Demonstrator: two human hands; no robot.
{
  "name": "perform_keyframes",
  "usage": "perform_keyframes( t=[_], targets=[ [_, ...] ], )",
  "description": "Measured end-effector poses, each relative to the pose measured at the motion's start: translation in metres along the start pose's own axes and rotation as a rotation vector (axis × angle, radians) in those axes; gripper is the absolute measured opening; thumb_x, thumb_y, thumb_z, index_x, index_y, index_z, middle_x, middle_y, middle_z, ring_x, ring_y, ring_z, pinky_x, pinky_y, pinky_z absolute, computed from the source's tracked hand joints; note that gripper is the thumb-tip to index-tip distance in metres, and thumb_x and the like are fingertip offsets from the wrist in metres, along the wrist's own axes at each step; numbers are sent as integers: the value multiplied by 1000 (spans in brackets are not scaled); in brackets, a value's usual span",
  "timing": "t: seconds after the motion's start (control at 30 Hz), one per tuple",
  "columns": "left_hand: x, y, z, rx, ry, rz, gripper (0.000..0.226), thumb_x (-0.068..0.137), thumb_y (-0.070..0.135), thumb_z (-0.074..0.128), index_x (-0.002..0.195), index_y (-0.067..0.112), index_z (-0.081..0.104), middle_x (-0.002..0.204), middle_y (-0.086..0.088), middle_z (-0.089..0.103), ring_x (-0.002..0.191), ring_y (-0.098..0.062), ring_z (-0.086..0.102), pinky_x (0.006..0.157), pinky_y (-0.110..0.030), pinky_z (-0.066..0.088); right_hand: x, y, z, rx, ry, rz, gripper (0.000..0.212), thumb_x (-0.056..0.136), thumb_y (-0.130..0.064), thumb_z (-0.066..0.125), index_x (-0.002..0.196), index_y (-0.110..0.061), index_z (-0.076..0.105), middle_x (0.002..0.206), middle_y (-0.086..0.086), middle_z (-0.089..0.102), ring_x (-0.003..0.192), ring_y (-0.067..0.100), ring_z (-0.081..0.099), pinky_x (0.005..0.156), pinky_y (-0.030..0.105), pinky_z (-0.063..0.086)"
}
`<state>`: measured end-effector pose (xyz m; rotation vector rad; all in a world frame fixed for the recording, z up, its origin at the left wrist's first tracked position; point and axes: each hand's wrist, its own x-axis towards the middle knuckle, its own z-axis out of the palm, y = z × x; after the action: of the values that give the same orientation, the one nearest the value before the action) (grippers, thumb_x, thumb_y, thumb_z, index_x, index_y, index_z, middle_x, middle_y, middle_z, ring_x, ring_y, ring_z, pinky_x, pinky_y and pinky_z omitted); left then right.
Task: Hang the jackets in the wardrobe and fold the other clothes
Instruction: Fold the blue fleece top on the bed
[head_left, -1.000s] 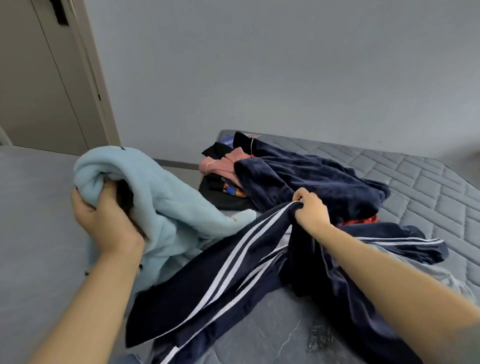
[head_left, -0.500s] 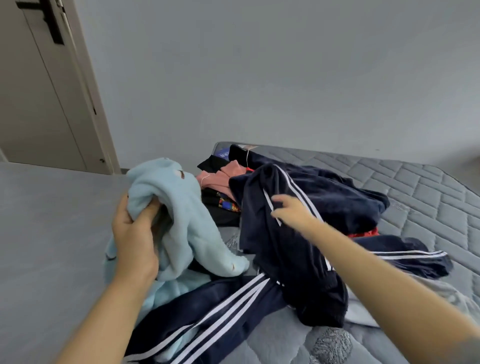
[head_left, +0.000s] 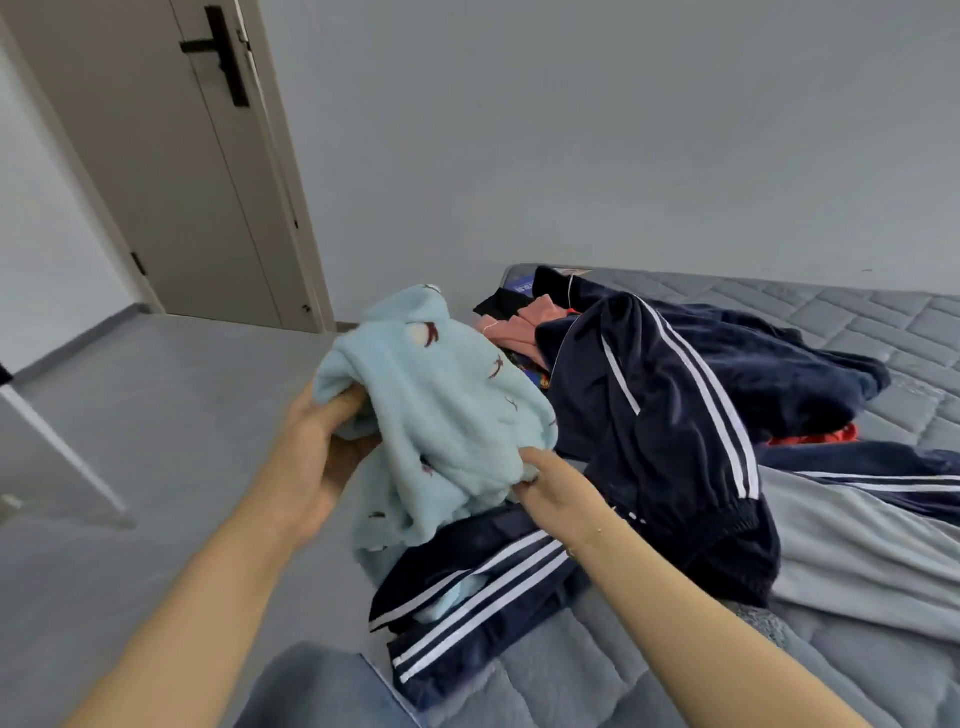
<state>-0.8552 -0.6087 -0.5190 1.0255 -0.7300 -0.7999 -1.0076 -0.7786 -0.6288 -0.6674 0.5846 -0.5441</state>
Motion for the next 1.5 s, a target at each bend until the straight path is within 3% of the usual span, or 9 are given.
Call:
perform_keyframes(
  t=[0.1, 0.27, 0.43, 0.67, 0.87, 1.03, 1.2, 1.33, 1.5],
  targets=[
    [-26, -25, -18, 441, -94, -252, 32, 74, 26, 81, 104, 29, 71, 107, 2, 73, 105, -18, 68, 84, -29, 56, -19, -25, -29, -278, 134, -234, 40, 85, 7, 54, 123, -6, 61, 108, 15, 70, 89, 25, 67, 75, 39, 53],
    [-60, -73, 5, 1029, -944, -671, 27, 85, 46, 69, 112, 45, 65, 109, 21, 67, 96, 6, 63, 89, -13, 49, -80, -56, -119, -582, 569, -329, 49, 81, 14, 45, 118, -13, 64, 109, 13, 69, 93, 25, 65, 72, 32, 55],
    [-27, -102, 22, 973, -279, -296, 12, 91, 27, 66, 102, 31, 66, 107, 11, 67, 97, -5, 61, 85, -19, 48, -110, -59, -161, -1077, 826, -308, 37, 80, 5, 53, 112, -6, 68, 110, 13, 65, 100, 28, 60, 84, 38, 52],
    [-11, -146, 34, 1520, -547, -373, 56, 85, 55, 62, 136, 41, 45, 138, 12, 53, 140, -19, 34, 108, -29, 24, -69, -56, -96, -1674, 417, -766, 65, 74, -1, 56, 136, -18, 50, 146, 1, 38, 136, 23, 29, 110, 31, 23],
    [-29, -151, 61, 1103, -880, -533, 26, 85, 37, 69, 110, 42, 66, 86, 30, 63, 77, 10, 57, 63, -8, 42, -47, -66, -92, -2578, -8, -63, 19, 89, -24, 41, 99, -24, 57, 87, -7, 52, 99, 20, 51, 118, 51, 3],
    [-14, -129, 71, 1234, -1193, -739, 24, 86, 54, 63, 107, 43, 70, 76, 22, 56, 68, 9, 51, 68, -7, 39, -129, -40, -140, -2493, 91, 50, 20, 93, -30, 38, 98, -25, 57, 105, -3, 62, 104, 22, 56, 90, 34, 31],
    [23, -144, 92, 1151, -664, -462, 14, 91, 33, 65, 105, 33, 66, 91, 13, 68, 82, -4, 64, 68, -9, 44, -215, -1, -187, -2176, -30, 625, 25, 96, -19, 39, 108, -18, 61, 121, 5, 64, 110, 24, 59, 79, 28, 41],
    [55, -183, 117, 1241, -231, -107, 48, 85, 35, 70, 129, 21, 55, 128, -5, 54, 119, -25, 52, 98, -40, 45, -233, -5, -186, -1996, 160, 276, 22, 87, -34, 48, 91, -19, 63, 93, -7, 64, 89, 13, 58, 72, 30, 43],
    [57, -230, 123, 1351, -487, -531, 88, 79, 59, 67, 148, 23, 27, 148, -5, 40, 133, -27, 42, 105, -41, 39, -200, -22, -187, -1715, 595, -363, 25, 89, -34, 60, 113, -30, 66, 109, -16, 63, 104, 6, 55, 74, 17, 40]
  ],
)
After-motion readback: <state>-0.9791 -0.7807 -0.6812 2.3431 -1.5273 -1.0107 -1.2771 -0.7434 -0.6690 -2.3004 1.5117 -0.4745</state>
